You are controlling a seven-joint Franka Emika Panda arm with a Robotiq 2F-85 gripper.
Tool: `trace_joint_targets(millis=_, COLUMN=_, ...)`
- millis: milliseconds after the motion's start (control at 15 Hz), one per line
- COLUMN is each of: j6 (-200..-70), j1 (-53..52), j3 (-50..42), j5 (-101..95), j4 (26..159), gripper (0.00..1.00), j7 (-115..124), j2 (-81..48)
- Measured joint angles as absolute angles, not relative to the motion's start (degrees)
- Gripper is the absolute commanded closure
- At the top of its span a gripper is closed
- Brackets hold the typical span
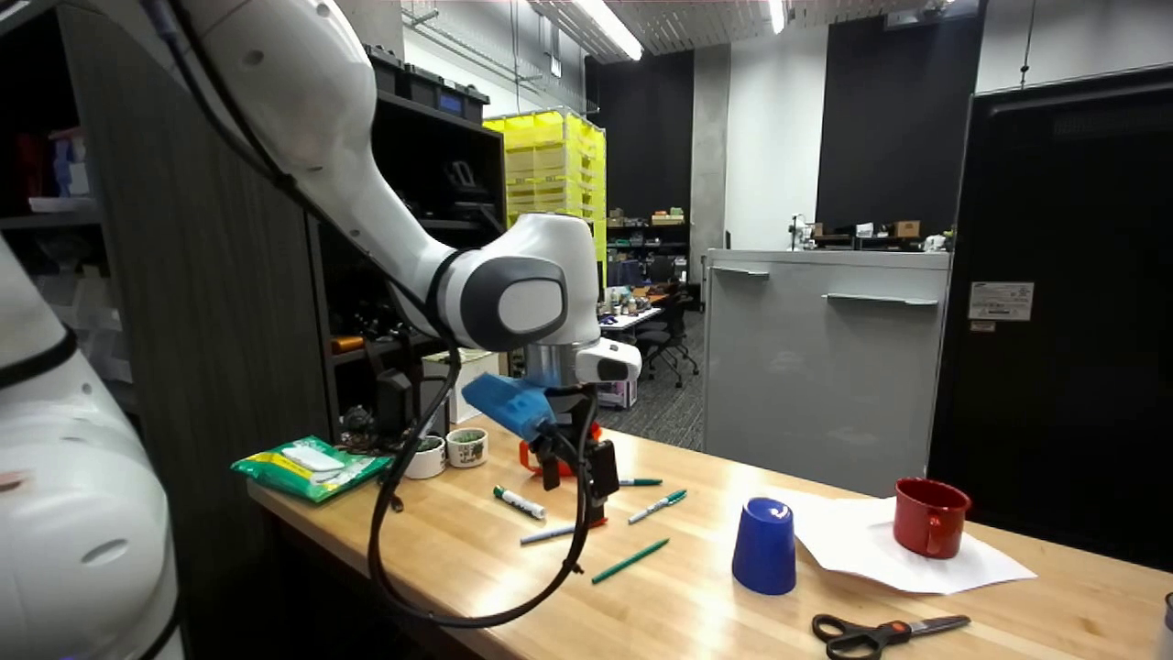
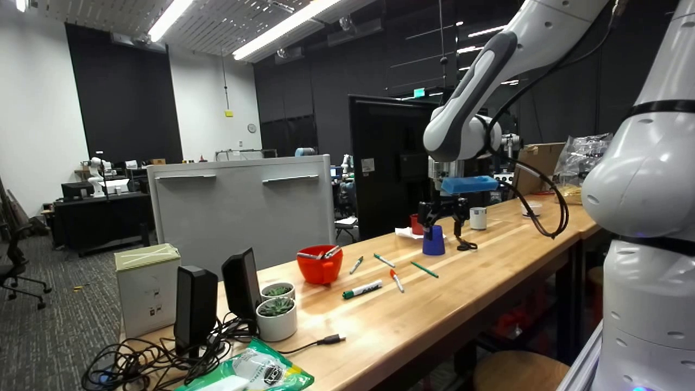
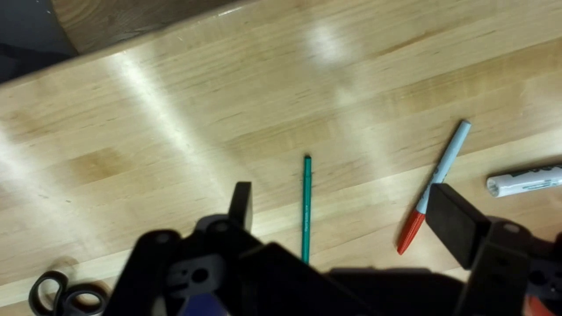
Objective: Put the green pencil in the left red cup
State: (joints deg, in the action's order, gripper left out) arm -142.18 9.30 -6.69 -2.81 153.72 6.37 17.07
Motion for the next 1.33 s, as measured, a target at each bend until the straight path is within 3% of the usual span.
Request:
trace_joint_targets(millis=600, j6=-143.54, j1=10.10, j3=-6.84, j5=-4.64, j4=145.13, gripper=0.00, j7=8.58, j2=5.81)
trace_joint_targets(millis=1333, j6=-143.55, j1=10.07, j3=-6.90, j5=-4.64, j4=144.68, gripper=0.00, j7=8.57, j2=5.32)
